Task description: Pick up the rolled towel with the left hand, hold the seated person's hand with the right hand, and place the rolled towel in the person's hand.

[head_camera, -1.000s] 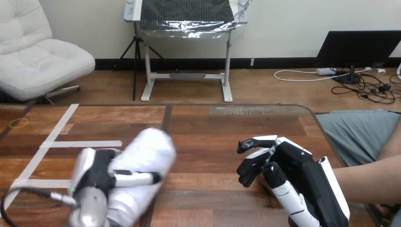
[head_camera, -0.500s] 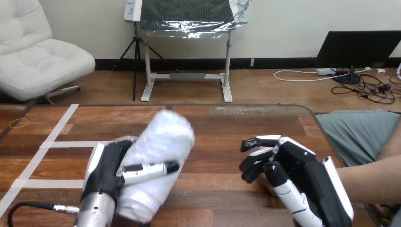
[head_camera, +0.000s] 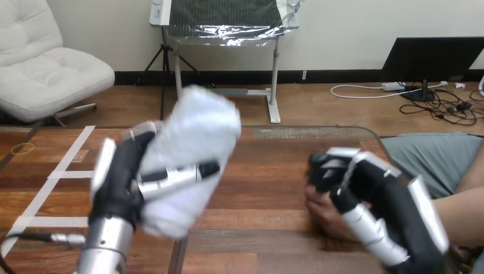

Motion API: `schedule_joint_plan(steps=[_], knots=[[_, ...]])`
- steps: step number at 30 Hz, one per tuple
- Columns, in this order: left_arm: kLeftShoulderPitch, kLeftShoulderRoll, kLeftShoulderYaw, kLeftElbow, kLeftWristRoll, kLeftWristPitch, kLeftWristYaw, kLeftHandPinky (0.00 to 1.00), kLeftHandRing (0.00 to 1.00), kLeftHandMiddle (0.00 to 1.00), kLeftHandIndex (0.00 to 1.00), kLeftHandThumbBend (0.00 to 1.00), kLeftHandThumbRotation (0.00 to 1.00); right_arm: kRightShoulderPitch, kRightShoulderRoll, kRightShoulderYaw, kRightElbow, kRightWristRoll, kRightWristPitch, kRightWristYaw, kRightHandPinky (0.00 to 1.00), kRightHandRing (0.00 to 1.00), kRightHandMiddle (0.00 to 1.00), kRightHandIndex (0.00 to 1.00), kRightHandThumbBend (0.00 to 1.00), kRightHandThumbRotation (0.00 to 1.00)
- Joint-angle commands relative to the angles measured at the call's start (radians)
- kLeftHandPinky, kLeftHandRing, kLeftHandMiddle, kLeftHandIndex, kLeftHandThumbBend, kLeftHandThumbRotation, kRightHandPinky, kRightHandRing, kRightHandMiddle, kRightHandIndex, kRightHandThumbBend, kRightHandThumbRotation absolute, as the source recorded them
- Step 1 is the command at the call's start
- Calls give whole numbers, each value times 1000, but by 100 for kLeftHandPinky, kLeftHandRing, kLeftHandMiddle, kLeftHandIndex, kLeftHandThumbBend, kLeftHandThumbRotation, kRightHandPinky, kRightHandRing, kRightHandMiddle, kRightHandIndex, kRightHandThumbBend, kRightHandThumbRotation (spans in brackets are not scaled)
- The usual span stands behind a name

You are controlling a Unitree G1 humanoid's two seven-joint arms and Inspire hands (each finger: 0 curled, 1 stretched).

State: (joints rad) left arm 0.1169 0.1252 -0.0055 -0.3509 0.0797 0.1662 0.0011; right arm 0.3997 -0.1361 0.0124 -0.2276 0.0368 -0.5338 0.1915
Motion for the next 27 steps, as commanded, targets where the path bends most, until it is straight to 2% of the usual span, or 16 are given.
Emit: schedule_joint_plan(steps=[1, 5, 9, 14, 17, 27], knots=[[-47, -21, 13, -85, -23, -94, 7, 23, 28, 34, 39, 52, 0, -101, -36, -67, -30, 2, -5, -16, 63, 70, 71, 68, 70, 67], [-37, -31, 9, -80, -14, -130, 13, 22, 28, 34, 39, 51, 0, -115, -52, -89, -33, 18, 0, -11, 69, 75, 75, 70, 72, 66], [-27, -43, 6, -81, -6, -154, 22, 21, 28, 34, 39, 50, 0, -133, -71, -120, -38, 6, 0, -18, 71, 78, 77, 72, 74, 66], [-19, -61, 5, -80, -10, -181, 29, 20, 27, 33, 39, 48, 0, -159, -97, -150, -26, -11, -21, -21, 72, 79, 79, 75, 75, 67], [-16, -72, 5, -75, -16, -205, 31, 20, 26, 33, 38, 48, 0, -170, -111, -164, -25, -10, -15, -18, 72, 79, 79, 75, 76, 68], [-16, -96, 8, -50, -25, -279, 33, 19, 26, 32, 38, 46, 0, -200, -198, -220, -26, -89, 8, -7, 70, 78, 80, 77, 84, 73]])
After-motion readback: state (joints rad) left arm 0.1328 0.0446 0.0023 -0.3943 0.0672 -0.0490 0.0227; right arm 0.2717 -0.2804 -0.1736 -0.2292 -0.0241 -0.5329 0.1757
